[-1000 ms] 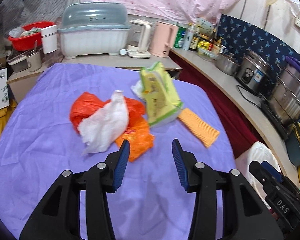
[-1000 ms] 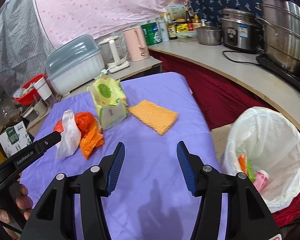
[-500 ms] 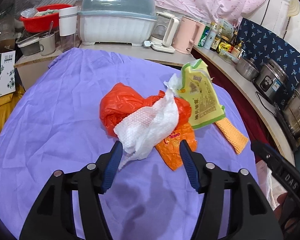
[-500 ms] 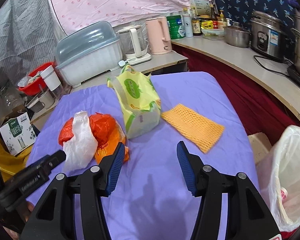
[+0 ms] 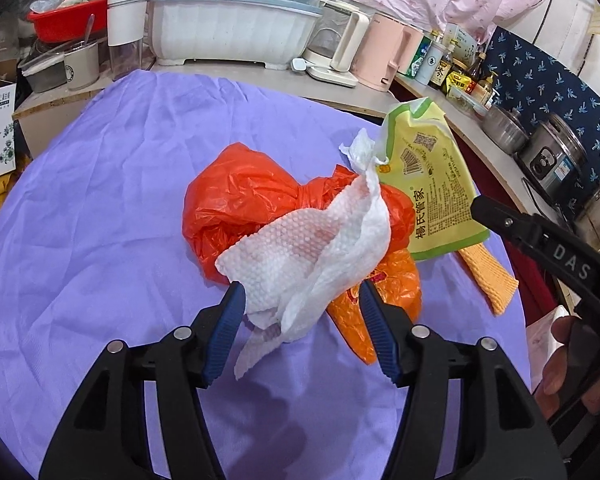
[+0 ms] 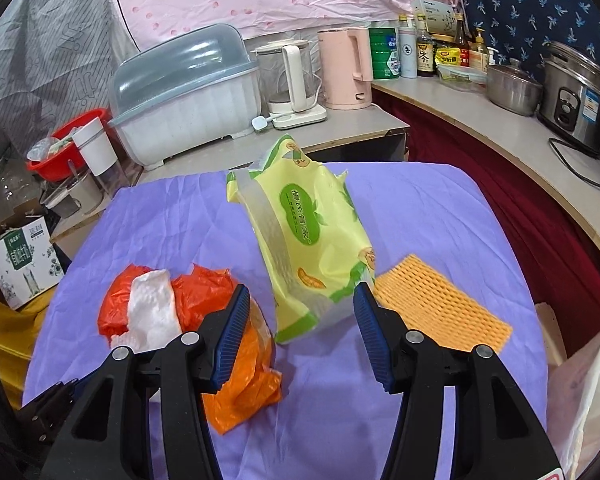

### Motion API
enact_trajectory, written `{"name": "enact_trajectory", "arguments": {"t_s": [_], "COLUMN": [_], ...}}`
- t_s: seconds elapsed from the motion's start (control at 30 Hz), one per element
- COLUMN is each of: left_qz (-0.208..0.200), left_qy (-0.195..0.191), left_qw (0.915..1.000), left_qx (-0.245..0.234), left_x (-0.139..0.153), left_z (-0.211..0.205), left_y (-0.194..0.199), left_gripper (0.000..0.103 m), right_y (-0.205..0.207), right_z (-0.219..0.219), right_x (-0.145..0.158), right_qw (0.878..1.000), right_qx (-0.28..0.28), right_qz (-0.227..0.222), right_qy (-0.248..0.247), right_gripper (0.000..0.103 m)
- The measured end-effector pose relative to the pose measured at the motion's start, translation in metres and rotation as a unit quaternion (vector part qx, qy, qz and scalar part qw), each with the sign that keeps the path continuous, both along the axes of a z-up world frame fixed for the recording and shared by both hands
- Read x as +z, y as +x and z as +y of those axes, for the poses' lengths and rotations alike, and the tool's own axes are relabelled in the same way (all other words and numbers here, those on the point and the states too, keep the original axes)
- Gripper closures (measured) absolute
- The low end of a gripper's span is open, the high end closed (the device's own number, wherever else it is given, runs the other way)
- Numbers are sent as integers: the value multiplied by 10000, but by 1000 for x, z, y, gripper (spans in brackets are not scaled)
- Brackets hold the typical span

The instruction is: Collect trash

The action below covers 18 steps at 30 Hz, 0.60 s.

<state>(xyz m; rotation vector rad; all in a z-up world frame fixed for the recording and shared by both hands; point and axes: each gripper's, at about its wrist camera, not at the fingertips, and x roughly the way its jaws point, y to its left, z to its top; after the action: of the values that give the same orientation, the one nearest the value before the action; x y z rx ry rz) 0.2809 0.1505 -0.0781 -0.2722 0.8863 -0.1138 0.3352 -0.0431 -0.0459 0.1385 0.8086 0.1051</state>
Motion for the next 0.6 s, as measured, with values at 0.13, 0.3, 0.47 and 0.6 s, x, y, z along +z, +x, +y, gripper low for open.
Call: {"name": "enact_trajectory", "arguments": {"t_s": [0.13, 0.3, 0.47, 0.6], "left_qz": [23, 116, 94, -8], "left_qy": [-44, -167, -190, -156], "left_qw": [10000, 9996, 9994, 9993], "left_qx": [-39, -198, -279, -326], "left_x": [-3, -7, -6, 2], "left_z": [1, 1, -3, -8], "left_y": [5, 6, 2, -6], "left_gripper": [53, 80, 96, 100], "right_y": [12, 13, 6, -5], "right_z": [0, 2, 1, -4], "right_x": [-8, -16, -16, -9], "right_qw": [10000, 9999, 9998, 9999], "right_qx": [-10, 5, 9, -2], "right_qz": [73, 76, 35, -30], "right_qy": [-8, -118, -170, -126], "right_gripper": [50, 63, 75, 82]}}
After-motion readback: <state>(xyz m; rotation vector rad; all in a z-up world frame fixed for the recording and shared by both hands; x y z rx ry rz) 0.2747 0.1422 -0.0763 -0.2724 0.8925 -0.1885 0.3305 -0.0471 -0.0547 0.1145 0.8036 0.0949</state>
